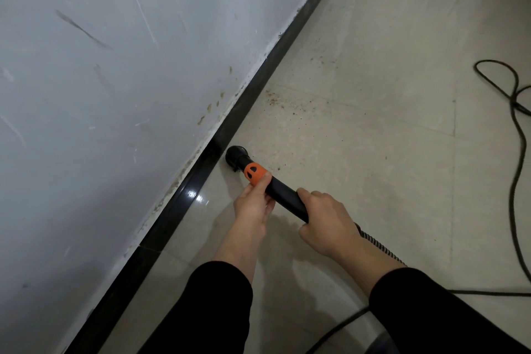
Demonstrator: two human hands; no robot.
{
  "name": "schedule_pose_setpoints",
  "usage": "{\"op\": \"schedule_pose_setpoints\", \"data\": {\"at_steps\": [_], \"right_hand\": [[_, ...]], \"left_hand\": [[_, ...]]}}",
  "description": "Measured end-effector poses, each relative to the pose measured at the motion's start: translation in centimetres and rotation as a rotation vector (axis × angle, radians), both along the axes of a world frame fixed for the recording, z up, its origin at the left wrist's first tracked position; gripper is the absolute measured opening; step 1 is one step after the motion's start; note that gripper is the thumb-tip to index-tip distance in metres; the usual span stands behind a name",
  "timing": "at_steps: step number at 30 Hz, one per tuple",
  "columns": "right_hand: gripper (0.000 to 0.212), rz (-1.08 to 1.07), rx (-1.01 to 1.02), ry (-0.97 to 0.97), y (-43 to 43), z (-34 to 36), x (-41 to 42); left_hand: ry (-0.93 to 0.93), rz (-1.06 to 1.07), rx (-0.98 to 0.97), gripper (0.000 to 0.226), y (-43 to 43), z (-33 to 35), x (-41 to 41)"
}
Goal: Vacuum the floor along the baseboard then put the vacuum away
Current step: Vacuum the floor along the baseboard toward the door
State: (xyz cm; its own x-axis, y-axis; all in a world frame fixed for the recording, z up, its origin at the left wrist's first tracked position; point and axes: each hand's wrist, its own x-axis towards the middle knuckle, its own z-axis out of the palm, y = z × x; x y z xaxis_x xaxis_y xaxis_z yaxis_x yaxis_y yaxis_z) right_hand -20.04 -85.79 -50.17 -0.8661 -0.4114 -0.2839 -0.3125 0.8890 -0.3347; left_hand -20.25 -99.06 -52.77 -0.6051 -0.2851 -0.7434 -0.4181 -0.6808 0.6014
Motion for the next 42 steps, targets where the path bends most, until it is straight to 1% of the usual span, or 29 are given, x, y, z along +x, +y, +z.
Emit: {"op": "schedule_pose_setpoints", "data": {"at_steps": [12, 17, 22, 34, 42], "right_hand": [[0.025, -0.028, 0.011, -0.019, 3.9, 0.9, 0.3], [0.022, -0.051, -0.007, -0.026, 5.2, 1.1, 0.2], [0.02, -0.079, -0.009, -0.037, 7.1, 1.3, 0.2], [0.016, -0.183, 0.007, -0.07, 10.7, 2.0, 0.8], [0.019, -0.231, 0.032, -0.052, 12.6, 2.3, 0.9]], "left_hand": [[-0.019, 0.023, 0.035, 0.033, 4.1, 0.9, 0.1], [-0.055, 0.056, 0.013, 0.026, 5.5, 1.1, -0.1], [-0.088, 0.058, 0.005, 0.016, 7.4, 1.1, 0.1], [-0.088, 0.007, 0.012, 0.015, 11.1, 2.0, 0.5], [-0.048, -0.082, 0.044, 0.014, 12.9, 2.3, 0.1]]}}
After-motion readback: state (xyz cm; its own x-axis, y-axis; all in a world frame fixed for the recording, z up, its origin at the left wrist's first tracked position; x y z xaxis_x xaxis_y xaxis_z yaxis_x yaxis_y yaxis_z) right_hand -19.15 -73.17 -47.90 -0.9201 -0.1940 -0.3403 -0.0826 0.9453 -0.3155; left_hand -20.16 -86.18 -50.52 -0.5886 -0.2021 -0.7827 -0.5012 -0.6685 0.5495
